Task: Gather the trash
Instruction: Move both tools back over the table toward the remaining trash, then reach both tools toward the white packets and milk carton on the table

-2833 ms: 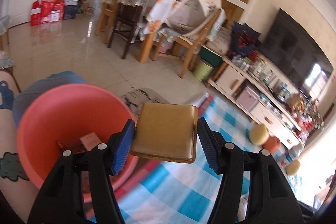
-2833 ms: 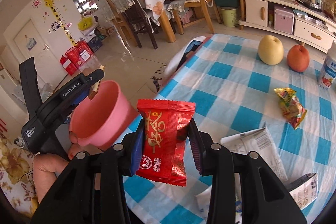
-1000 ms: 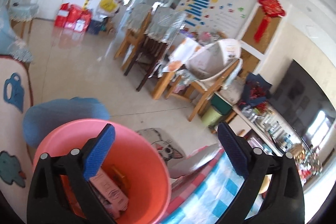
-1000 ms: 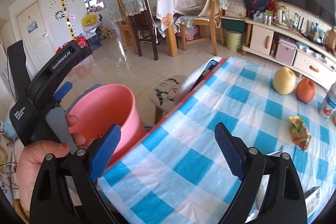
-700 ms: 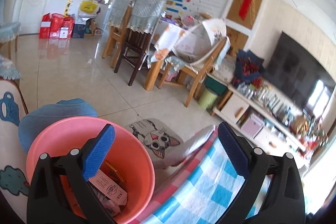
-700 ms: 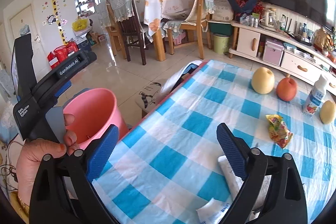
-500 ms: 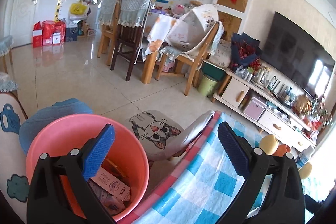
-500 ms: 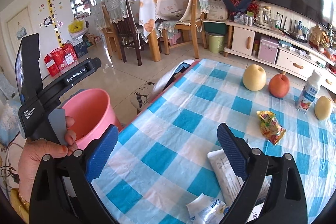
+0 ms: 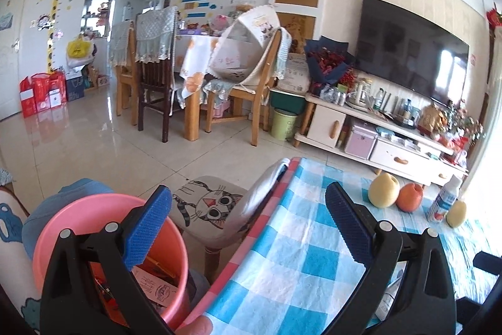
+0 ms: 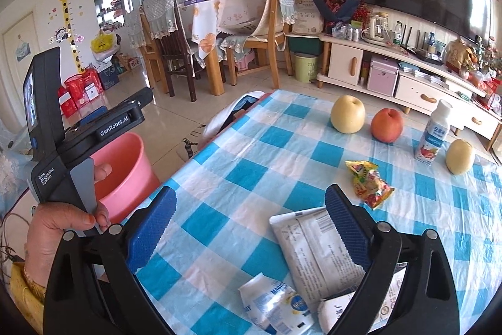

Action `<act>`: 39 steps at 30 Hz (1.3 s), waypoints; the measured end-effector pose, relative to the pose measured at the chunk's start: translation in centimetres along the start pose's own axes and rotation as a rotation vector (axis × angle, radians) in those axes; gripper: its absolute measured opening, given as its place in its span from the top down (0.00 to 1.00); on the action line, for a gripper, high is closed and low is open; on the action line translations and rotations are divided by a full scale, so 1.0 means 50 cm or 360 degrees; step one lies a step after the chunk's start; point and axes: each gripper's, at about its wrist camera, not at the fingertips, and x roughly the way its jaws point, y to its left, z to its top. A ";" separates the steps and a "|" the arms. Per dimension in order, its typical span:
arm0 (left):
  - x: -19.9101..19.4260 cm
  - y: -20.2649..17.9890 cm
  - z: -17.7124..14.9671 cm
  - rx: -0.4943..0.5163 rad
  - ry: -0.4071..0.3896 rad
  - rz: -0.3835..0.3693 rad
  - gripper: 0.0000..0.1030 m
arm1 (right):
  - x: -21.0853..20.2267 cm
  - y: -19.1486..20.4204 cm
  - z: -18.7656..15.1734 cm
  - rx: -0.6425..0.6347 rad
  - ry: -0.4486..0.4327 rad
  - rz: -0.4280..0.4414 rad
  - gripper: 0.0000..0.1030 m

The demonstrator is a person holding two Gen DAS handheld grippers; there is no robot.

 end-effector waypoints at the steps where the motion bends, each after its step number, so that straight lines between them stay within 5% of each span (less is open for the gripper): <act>1: 0.000 -0.006 -0.001 0.0016 0.0004 -0.0008 0.04 | -0.003 -0.006 -0.001 0.0009 -0.0001 -0.0006 0.08; 28: -0.005 -0.217 -0.090 0.0366 0.0239 -0.0292 0.04 | -0.143 -0.278 -0.080 0.0424 -0.0010 -0.0294 0.07; 39: -0.074 -0.267 -0.176 0.0470 0.0459 -0.0687 0.04 | -0.108 -0.311 -0.183 0.0573 0.0307 -0.0251 0.07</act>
